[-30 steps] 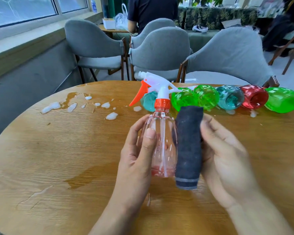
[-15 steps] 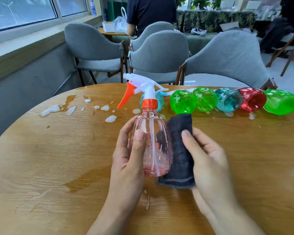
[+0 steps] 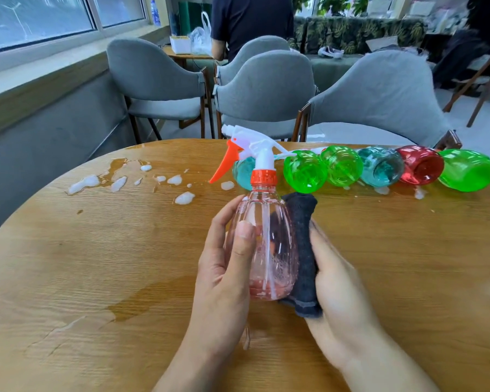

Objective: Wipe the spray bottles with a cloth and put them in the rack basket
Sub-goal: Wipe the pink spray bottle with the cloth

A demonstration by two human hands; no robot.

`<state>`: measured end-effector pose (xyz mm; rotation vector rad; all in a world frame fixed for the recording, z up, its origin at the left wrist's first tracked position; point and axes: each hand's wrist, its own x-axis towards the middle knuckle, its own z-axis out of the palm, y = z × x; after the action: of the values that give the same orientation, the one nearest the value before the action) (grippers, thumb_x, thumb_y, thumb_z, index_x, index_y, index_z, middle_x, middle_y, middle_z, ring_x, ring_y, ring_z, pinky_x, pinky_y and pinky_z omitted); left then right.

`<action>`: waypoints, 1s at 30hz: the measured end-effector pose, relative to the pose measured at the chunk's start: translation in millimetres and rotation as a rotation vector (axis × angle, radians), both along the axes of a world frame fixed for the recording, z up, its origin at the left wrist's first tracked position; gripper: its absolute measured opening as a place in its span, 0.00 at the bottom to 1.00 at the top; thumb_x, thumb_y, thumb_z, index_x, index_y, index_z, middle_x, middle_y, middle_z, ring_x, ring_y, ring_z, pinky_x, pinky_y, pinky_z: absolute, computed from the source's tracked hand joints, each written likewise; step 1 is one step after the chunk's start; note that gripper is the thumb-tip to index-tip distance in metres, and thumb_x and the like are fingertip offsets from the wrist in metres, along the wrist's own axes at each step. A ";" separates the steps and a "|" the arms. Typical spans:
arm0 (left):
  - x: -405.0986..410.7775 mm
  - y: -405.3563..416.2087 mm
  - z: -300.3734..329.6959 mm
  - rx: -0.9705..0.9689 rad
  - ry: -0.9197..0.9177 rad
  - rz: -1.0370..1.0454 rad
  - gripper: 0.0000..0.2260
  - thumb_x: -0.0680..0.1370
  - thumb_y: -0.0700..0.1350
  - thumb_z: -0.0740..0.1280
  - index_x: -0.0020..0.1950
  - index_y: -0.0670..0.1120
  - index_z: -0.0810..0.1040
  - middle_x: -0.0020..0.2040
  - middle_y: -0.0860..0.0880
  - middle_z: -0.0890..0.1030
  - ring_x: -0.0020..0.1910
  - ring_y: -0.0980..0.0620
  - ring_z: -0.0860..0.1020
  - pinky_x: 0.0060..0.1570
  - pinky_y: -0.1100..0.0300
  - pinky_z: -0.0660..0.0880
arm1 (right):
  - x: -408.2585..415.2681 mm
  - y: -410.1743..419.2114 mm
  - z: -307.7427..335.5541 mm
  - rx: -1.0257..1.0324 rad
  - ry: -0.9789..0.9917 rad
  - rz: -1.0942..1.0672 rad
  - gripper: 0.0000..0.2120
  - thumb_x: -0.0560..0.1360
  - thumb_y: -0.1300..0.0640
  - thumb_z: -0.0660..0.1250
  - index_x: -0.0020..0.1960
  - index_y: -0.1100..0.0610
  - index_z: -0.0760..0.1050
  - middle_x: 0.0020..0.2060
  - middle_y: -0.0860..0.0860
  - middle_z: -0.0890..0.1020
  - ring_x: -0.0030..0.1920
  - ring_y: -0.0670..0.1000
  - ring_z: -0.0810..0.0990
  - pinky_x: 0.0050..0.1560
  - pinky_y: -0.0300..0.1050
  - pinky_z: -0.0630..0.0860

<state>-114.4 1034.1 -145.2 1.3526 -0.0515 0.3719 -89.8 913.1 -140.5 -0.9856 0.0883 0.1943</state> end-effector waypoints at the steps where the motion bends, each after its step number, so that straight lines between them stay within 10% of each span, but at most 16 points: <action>1: 0.2 1.2 0.1 0.000 0.004 0.005 0.21 0.81 0.60 0.65 0.72 0.55 0.77 0.64 0.53 0.86 0.65 0.53 0.83 0.68 0.58 0.78 | -1.1 0.3 -0.9 -0.095 -0.069 -0.058 0.20 0.81 0.45 0.64 0.71 0.46 0.78 0.64 0.46 0.84 0.65 0.48 0.83 0.70 0.54 0.76; 5: 0.4 6.6 -1.0 0.000 0.016 0.005 0.24 0.78 0.64 0.64 0.71 0.58 0.78 0.63 0.52 0.86 0.63 0.52 0.84 0.62 0.51 0.81 | 1.7 -4.9 9.1 -0.318 -0.371 -0.223 0.13 0.78 0.49 0.66 0.60 0.48 0.82 0.50 0.47 0.88 0.48 0.42 0.84 0.47 0.37 0.79; 11: -1.9 -2.3 -2.6 0.017 0.025 -0.120 0.25 0.79 0.62 0.63 0.74 0.54 0.77 0.66 0.52 0.85 0.66 0.52 0.83 0.67 0.52 0.80 | 15.3 -23.2 9.5 -0.672 -0.755 -0.336 0.14 0.86 0.51 0.61 0.68 0.45 0.79 0.58 0.48 0.83 0.61 0.49 0.81 0.63 0.43 0.74; 19: 4.9 3.7 -2.4 -0.110 0.110 -0.034 0.24 0.81 0.63 0.66 0.73 0.53 0.78 0.69 0.46 0.83 0.71 0.39 0.79 0.72 0.29 0.71 | 2.8 -18.1 -2.5 -1.004 -1.109 -0.173 0.19 0.86 0.46 0.59 0.71 0.50 0.79 0.50 0.51 0.73 0.50 0.47 0.77 0.51 0.38 0.74; 23: 5.3 20.7 -2.1 -0.229 0.178 -0.018 0.32 0.77 0.70 0.69 0.72 0.50 0.79 0.62 0.46 0.81 0.60 0.43 0.80 0.61 0.44 0.76 | -6.0 -17.1 -11.1 -1.083 -1.317 -0.079 0.16 0.86 0.45 0.62 0.69 0.47 0.80 0.51 0.50 0.74 0.47 0.41 0.72 0.49 0.32 0.71; 28: 4.6 17.2 0.0 -0.060 0.067 -0.038 0.26 0.82 0.67 0.64 0.76 0.57 0.76 0.72 0.50 0.81 0.72 0.46 0.79 0.69 0.32 0.75 | -0.7 -25.0 5.4 -0.831 -1.092 -0.284 0.18 0.86 0.46 0.59 0.67 0.52 0.80 0.48 0.53 0.75 0.48 0.50 0.77 0.51 0.38 0.71; 30: 2.0 10.8 -0.7 0.051 0.024 -0.019 0.19 0.86 0.62 0.61 0.74 0.59 0.77 0.69 0.58 0.82 0.69 0.57 0.80 0.68 0.47 0.79 | 5.8 -26.3 12.8 -0.866 -1.002 -0.344 0.17 0.86 0.49 0.60 0.69 0.52 0.79 0.48 0.53 0.74 0.49 0.51 0.77 0.53 0.39 0.72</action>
<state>-112.4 1044.9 -145.9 1.4058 -0.0542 0.3399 -84.0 886.8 -127.7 -1.8015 -0.6224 -0.7237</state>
